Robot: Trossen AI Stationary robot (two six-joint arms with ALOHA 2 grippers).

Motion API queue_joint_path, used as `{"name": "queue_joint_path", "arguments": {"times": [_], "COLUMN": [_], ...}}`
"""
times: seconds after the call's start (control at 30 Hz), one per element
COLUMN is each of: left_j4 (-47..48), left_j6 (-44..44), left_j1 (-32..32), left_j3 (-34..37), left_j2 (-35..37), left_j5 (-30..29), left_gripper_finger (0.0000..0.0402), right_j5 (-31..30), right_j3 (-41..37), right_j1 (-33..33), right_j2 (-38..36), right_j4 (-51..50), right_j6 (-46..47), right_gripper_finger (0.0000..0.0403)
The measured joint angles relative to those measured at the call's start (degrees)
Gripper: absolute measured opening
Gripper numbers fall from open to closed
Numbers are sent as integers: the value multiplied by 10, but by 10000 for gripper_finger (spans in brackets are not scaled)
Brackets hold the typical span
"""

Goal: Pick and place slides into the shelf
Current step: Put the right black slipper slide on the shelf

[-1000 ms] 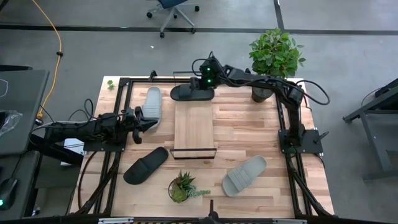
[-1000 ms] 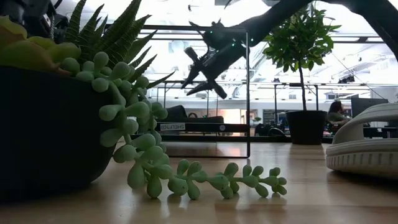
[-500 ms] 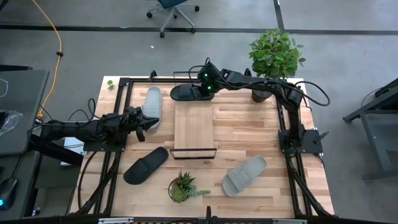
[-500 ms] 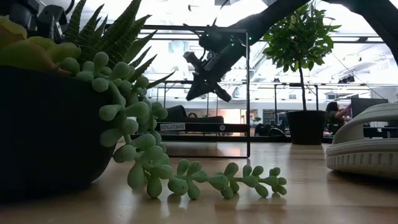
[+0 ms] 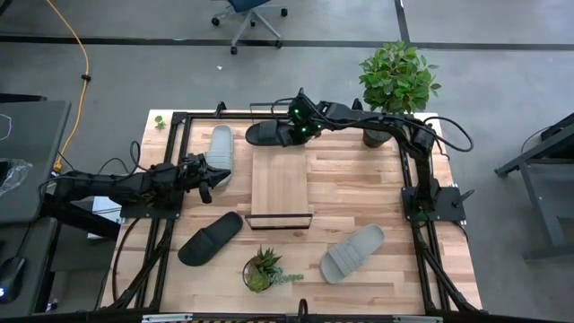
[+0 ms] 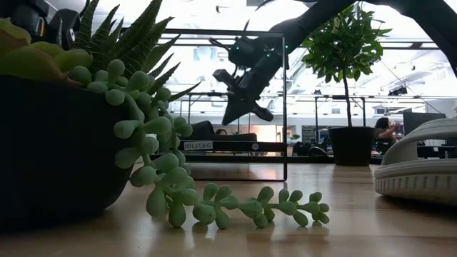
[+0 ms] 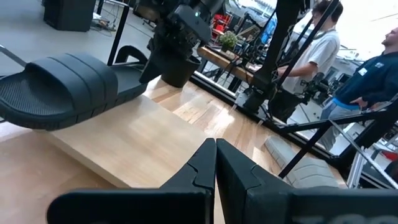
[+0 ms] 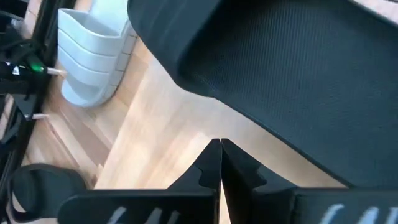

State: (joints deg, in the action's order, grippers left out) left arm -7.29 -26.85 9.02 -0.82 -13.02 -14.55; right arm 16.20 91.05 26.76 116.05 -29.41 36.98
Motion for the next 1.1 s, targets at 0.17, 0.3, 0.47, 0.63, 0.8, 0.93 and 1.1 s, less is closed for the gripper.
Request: {"name": "queue_joint_path", "arguments": {"times": [0.17, 0.3, 0.47, 0.63, 0.8, 0.93, 1.1], "left_j4": [2, 7, 14, 15, 15, 15, 19], "left_j6": [0, 0, 0, 0, 0, 0, 0], "left_j1": [0, 0, 0, 0, 0, 0, 0], "left_j3": [0, 0, 0, 0, 0, 0, 0], "left_j2": [0, 0, 0, 0, 0, 0, 0], "left_j5": [4, 5, 12, 23, 23, 23, 23], "left_gripper_finger": [1, 1, 1, 1, 1, 1, 1], "right_j5": [4, -21, -41, -65, -92, -104, -133], "right_j3": [0, 0, 0, 0, 0, 0, 0], "right_j1": [-9, -17, -17, -14, -9, -5, -4], "right_j2": [13, 15, 16, 19, 19, 19, 19], "right_j4": [-20, -32, -41, -51, -51, -51, -43], "right_j6": [-10, -16, -20, -20, -10, -10, -13], "right_gripper_finger": [0, 0, 0, 0, 0, 0, 0]}}
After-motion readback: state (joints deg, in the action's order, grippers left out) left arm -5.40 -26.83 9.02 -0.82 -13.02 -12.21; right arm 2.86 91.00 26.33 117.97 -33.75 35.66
